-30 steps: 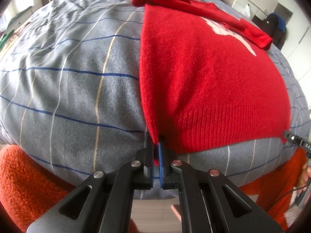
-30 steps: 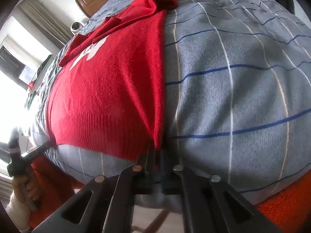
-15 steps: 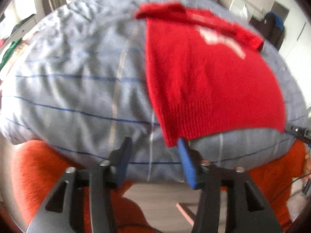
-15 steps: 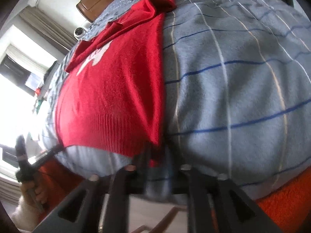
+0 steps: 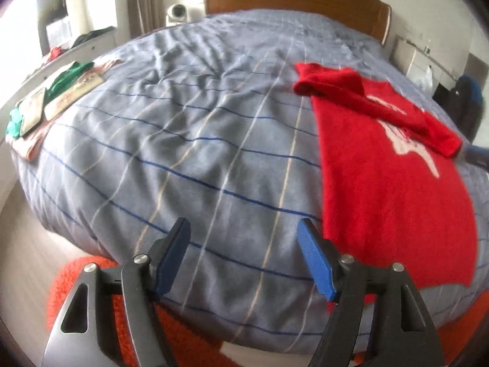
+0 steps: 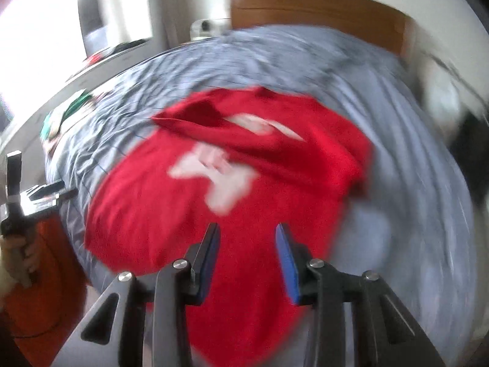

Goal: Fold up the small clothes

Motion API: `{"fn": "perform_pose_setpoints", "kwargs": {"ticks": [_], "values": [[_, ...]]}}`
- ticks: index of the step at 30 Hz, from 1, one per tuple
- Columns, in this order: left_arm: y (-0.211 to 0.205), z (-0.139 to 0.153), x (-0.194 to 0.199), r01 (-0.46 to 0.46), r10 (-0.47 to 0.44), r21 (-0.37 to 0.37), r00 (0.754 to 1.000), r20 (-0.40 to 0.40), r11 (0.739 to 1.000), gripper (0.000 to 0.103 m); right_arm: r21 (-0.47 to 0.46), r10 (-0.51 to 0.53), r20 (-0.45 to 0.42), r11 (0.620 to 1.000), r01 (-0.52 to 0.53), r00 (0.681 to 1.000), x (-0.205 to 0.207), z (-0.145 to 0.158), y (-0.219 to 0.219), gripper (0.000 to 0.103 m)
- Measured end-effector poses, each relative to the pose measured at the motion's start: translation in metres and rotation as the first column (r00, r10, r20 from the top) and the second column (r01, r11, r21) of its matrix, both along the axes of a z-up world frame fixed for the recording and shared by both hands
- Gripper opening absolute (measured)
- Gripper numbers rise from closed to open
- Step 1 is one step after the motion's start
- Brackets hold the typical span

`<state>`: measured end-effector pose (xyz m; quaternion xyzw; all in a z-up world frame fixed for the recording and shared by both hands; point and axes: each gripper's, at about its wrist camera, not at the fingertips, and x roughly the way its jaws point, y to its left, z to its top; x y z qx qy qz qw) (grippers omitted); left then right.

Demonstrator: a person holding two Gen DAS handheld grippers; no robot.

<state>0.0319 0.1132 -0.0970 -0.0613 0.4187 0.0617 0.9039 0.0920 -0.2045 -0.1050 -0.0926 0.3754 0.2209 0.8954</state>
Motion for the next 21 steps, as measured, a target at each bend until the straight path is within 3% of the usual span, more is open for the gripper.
{"fn": "perform_pose_setpoints", "kwargs": {"ticks": [3,6,10,11,12,13,17,19,21], "values": [[0.007,0.002,-0.001,-0.027,0.027,-0.008,1.0,0.008,1.0,0.075,-0.105,0.066,-0.003,0.992,-0.066,0.998,0.047,-0.021,0.038,0.037],[0.013,-0.001,-0.001,-0.048,0.047,-0.043,0.999,-0.011,0.998,0.075,-0.198,0.062,-0.042,0.978,-0.069,0.997,0.086,-0.049,0.056,0.037],[0.017,-0.007,0.005,-0.059,0.056,-0.089,0.998,-0.042,0.994,0.075,-0.213,0.008,0.014,0.977,-0.005,1.0,0.107,-0.061,0.056,0.037],[0.017,-0.009,0.007,-0.059,0.055,-0.092,0.997,-0.051,0.994,0.075,-0.202,-0.006,0.012,0.979,0.008,1.0,0.11,-0.061,0.052,0.034],[0.016,-0.01,0.008,-0.057,0.051,-0.092,0.997,-0.06,0.994,0.075,-0.19,-0.029,0.011,0.981,0.031,1.0,0.113,-0.06,0.048,0.011],[0.015,-0.011,0.008,-0.055,0.049,-0.09,0.997,-0.062,0.994,0.075,-0.179,-0.057,0.018,0.982,0.06,0.998,0.114,-0.056,0.045,0.006],[0.011,-0.01,0.007,-0.042,0.037,-0.078,0.998,-0.058,0.996,0.075,-0.022,-0.194,0.066,0.98,0.195,0.979,0.109,-0.016,-0.017,0.006],[0.011,-0.01,0.008,-0.04,0.036,-0.076,0.998,-0.059,0.996,0.075,0.063,-0.318,0.078,0.947,0.314,0.945,0.105,0.007,-0.076,0.006],[0.011,-0.011,0.009,-0.042,0.037,-0.076,0.997,-0.061,0.996,0.075,0.129,-0.46,0.086,0.885,0.448,0.884,0.092,0.027,-0.15,0.006]]}}
